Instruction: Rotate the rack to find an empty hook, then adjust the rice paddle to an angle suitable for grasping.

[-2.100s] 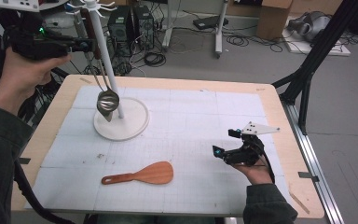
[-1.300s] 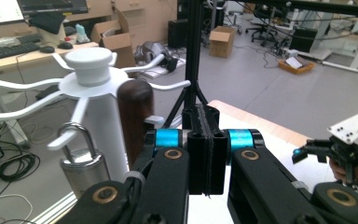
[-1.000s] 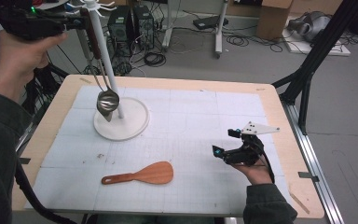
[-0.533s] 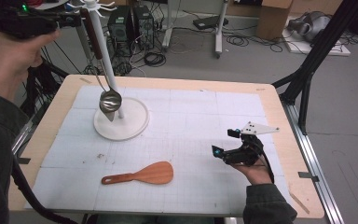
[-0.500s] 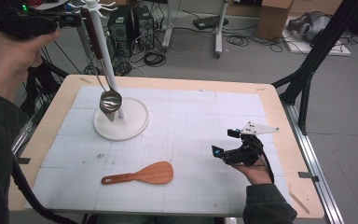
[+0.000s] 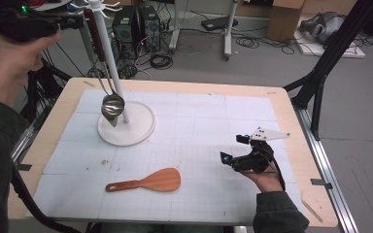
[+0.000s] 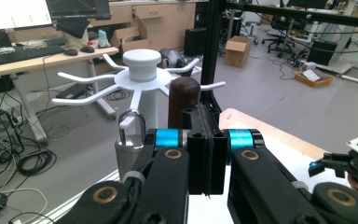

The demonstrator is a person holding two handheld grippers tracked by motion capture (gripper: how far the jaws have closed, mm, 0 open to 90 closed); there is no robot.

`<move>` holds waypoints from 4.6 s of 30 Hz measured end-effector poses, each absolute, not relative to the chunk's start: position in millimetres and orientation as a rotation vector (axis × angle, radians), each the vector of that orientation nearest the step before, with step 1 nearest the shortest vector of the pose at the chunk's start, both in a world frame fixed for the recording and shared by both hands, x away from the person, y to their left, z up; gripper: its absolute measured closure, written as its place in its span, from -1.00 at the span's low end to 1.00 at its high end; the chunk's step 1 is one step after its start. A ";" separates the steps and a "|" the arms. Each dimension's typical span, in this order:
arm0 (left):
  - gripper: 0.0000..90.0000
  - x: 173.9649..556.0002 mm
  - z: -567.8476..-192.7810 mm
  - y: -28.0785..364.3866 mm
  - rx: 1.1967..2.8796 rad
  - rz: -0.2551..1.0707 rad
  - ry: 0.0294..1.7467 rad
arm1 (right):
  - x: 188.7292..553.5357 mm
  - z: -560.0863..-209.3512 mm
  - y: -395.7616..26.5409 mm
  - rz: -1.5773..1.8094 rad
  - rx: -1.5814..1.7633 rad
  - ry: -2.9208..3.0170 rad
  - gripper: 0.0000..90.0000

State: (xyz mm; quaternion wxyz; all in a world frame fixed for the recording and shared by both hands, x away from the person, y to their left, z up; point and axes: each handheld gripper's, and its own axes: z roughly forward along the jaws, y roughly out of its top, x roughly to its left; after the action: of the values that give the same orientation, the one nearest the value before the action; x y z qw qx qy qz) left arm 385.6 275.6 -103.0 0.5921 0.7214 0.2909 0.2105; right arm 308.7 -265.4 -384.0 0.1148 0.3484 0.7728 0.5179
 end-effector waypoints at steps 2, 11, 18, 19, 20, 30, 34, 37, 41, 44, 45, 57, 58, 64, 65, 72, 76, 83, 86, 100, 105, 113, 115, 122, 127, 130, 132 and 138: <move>0.99 383.8 -103.0 275.5 1.680 0.479 0.668 | 309.1 -384.6 -264.8 1.521 1.017 2.266 -0.99; 0.99 375.2 -101.1 262.7 1.704 0.467 0.619 | 308.2 -384.3 -263.9 1.519 1.010 2.264 -0.99; 0.99 381.5 -103.7 255.9 1.700 0.466 0.643 | 307.6 -383.7 -263.7 1.527 1.011 2.258 -0.99; 0.99 382.7 -104.1 255.5 1.700 0.469 0.648 | 307.8 -383.9 -263.5 1.526 1.009 2.261 -0.99; 0.99 383.8 -104.6 255.3 1.700 0.469 0.653 | 308.0 -384.1 -263.4 1.522 1.007 2.262 -0.99; 0.99 387.6 -105.0 257.0 1.676 0.484 0.679 | 308.2 -384.1 -263.6 1.527 1.005 2.261 -0.99; 0.99 387.7 -104.7 258.9 1.673 0.490 0.683 | 307.9 -384.0 -263.2 1.527 1.014 2.264 -0.99; 0.99 387.6 -104.6 260.7 1.669 0.494 0.689 | 307.9 -384.0 -263.1 1.529 1.010 2.263 -0.99; 0.99 387.7 -104.3 263.7 1.669 0.500 0.692 | 308.1 -384.1 -263.1 1.527 1.008 2.265 -0.99; 0.99 388.0 -104.0 265.7 1.664 0.503 0.697 | 308.5 -384.4 -262.9 1.527 1.008 2.263 -0.99; 0.99 388.1 -104.0 266.3 1.663 0.505 0.699 | 308.9 -384.5 -262.8 1.529 1.000 2.263 -0.99; 0.99 390.4 -104.3 272.4 1.657 0.522 0.715 | 308.6 -384.3 -263.0 1.527 1.009 2.264 -0.99; 0.99 390.5 -104.3 272.7 1.656 0.524 0.716 | 308.5 -384.2 -263.0 1.526 1.010 2.263 -0.99; 0.99 391.8 -104.3 275.1 1.652 0.529 0.722 | 308.9 -384.4 -262.7 1.525 1.009 2.262 -0.99; 0.99 392.2 -104.2 275.5 1.653 0.531 0.724 | 308.9 -384.6 -262.4 1.524 1.007 2.265 -0.99; 0.99 390.4 -103.0 276.5 1.656 0.533 0.719 | 309.2 -384.9 -262.0 1.523 1.010 2.266 -0.99; 0.99 386.5 -103.1 277.7 1.660 0.529 0.708 | 308.7 -384.6 -261.7 1.524 1.008 2.266 -0.99; 0.96 382.0 -104.9 281.2 1.670 0.526 0.701 | 308.5 -384.2 -260.3 1.522 1.009 2.269 -0.99; 0.95 381.0 -106.6 282.0 1.674 0.521 0.697 | 308.7 -384.4 -260.0 1.520 1.011 2.269 -0.99; 0.80 369.4 -106.7 276.9 1.722 0.511 0.656 | 308.5 -384.5 -258.8 1.516 1.007 2.271 -0.99; 0.72 365.7 -112.2 278.1 1.723 0.505 0.647 | 308.8 -384.7 -258.8 1.514 1.003 2.271 -0.99; 0.57 356.4 -123.2 279.4 1.739 0.488 0.617 | 308.8 -385.4 -257.5 1.508 1.007 2.278 -0.99; 0.52 353.7 -127.3 279.6 1.741 0.488 0.615 | 308.6 -385.5 -257.3 1.508 1.006 2.280 -0.99; 0.43 346.4 -146.1 283.4 1.758 0.465 0.614 | 308.7 -386.0 -255.6 1.505 0.997 2.288 -0.99; 0.36 341.7 -160.7 281.3 1.782 0.459 0.601 | 308.6 -386.3 -252.8 1.504 0.993 2.302 -0.99; 0.30 338.7 -171.7 279.7 1.791 0.454 0.599 | 308.1 -386.6 -249.3 1.498 0.985 2.320 -0.99; 0.24 336.8 -180.8 278.4 1.800 0.461 0.606 | 307.9 -386.7 -246.1 1.492 0.967 2.335 -0.99; 0.14 331.9 -208.8 277.0 1.813 0.437 0.619 | 306.1 -385.5 -237.2 1.485 0.929 2.371 -0.99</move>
State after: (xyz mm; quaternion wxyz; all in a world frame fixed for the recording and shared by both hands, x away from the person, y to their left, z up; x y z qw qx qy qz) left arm 331.9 277.0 -208.8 0.5549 0.7676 0.2620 0.1850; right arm 306.1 -237.2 -385.5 0.0968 0.3138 0.8004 0.5014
